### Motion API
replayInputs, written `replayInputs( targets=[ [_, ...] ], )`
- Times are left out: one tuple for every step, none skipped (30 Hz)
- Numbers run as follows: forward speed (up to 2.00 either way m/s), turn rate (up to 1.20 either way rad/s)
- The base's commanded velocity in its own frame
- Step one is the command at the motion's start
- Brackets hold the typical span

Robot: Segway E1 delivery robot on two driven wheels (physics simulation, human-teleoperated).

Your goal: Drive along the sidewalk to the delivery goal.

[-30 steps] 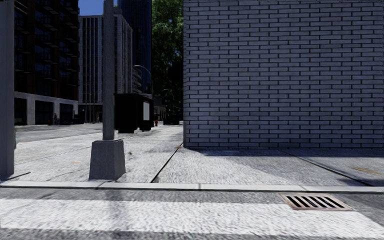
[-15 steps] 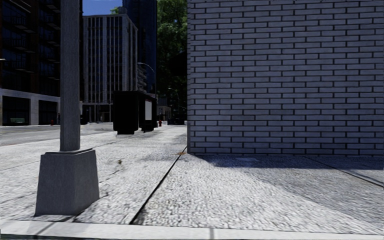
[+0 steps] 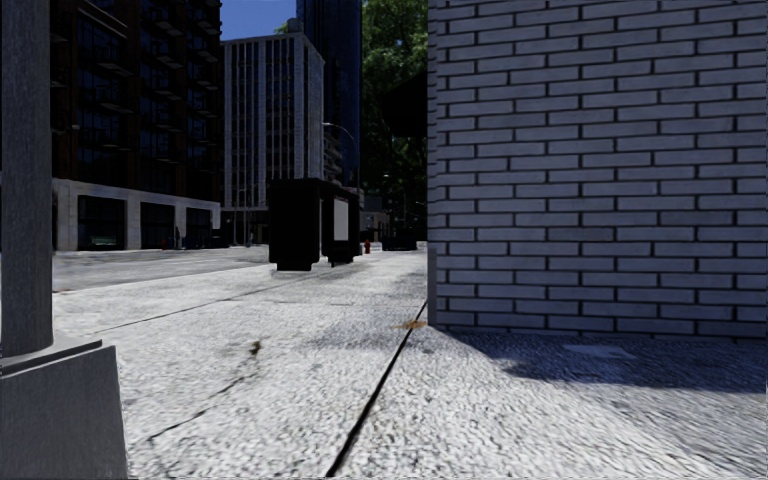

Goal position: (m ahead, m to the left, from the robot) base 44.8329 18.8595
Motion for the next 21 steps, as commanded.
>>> replayInputs(
  targets=[
    [1.85, 0.39],
    [1.85, 0.39],
    [1.85, 0.39],
    [1.85, 0.39],
    [1.85, 0.39],
    [1.85, 0.39],
    [1.85, 0.39],
    [1.85, 0.26],
    [1.85, 0.26],
    [1.85, 0.13],
    [1.85, 0.0],
    [1.85, 0.0],
    [1.85, 0.0],
    [1.85, 0.0],
    [1.85, 0.0],
    [1.85, 0.0],
    [1.85, 0.0],
    [1.85, 0.0],
    [1.85, 0.0],
    [1.85, 0.0],
    [1.85, 0.05]
  ],
)
